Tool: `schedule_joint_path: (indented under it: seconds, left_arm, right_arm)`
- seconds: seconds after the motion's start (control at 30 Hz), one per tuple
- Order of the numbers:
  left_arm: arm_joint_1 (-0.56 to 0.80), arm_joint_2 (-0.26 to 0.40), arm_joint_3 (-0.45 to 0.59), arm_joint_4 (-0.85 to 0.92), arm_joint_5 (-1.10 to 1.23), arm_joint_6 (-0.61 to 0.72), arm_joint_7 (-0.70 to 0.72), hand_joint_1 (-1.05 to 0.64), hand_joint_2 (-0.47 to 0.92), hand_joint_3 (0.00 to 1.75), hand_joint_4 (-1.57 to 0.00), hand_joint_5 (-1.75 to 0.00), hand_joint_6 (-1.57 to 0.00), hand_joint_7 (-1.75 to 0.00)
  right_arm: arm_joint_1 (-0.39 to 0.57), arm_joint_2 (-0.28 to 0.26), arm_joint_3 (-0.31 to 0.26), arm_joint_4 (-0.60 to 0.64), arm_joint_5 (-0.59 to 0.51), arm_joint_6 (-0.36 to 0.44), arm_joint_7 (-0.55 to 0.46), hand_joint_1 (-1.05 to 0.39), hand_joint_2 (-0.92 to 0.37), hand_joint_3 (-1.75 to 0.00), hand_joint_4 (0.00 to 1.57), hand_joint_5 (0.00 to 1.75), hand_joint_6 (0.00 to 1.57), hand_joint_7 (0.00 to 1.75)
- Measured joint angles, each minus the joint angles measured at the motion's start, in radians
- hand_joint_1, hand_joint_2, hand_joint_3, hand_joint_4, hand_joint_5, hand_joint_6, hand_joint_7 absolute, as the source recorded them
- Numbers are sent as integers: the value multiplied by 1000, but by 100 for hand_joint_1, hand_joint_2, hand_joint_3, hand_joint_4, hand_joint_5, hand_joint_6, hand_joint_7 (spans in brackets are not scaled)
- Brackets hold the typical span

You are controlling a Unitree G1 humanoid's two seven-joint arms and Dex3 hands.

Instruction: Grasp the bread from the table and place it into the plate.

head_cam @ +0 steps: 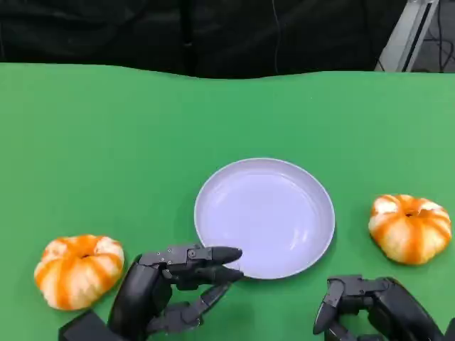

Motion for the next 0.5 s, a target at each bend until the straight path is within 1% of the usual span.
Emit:
schedule_joint_path:
  seconds: [0.03,0.07,0.1,0.17,0.3,0.5]
  left_arm:
    - [3,6,-1,-24,-11,5,-11,-44,92,16,-80,-1,-69,-1]
    - [3,10,-1,-40,-17,10,-15,-56,92,17,-62,0,-48,0]
    - [5,13,-2,-52,-27,16,-25,-61,92,18,-54,0,-40,0]
    - [12,18,-4,-68,-61,38,-58,-65,92,22,-40,0,-26,0]
    - [13,25,-7,-90,-112,67,-118,-66,92,25,-36,0,-22,0]
    - [13,25,-5,-95,-126,82,-137,-66,92,25,-36,0,-22,0]
  right_arm:
    - [0,0,0,0,-1,0,0,-12,-63,-94,85,144,88,115]
    - [0,0,0,0,-1,0,0,-12,-63,-93,84,144,88,115]
    - [0,0,0,0,-2,0,-1,-12,-63,-93,84,143,88,115]
    - [0,0,0,1,-3,0,-2,-12,-63,-93,84,143,88,115]
    - [0,0,0,3,-3,0,-2,-12,-64,-92,84,144,87,115]
    - [-1,0,0,5,-3,0,-2,-12,-64,-92,84,144,87,115]
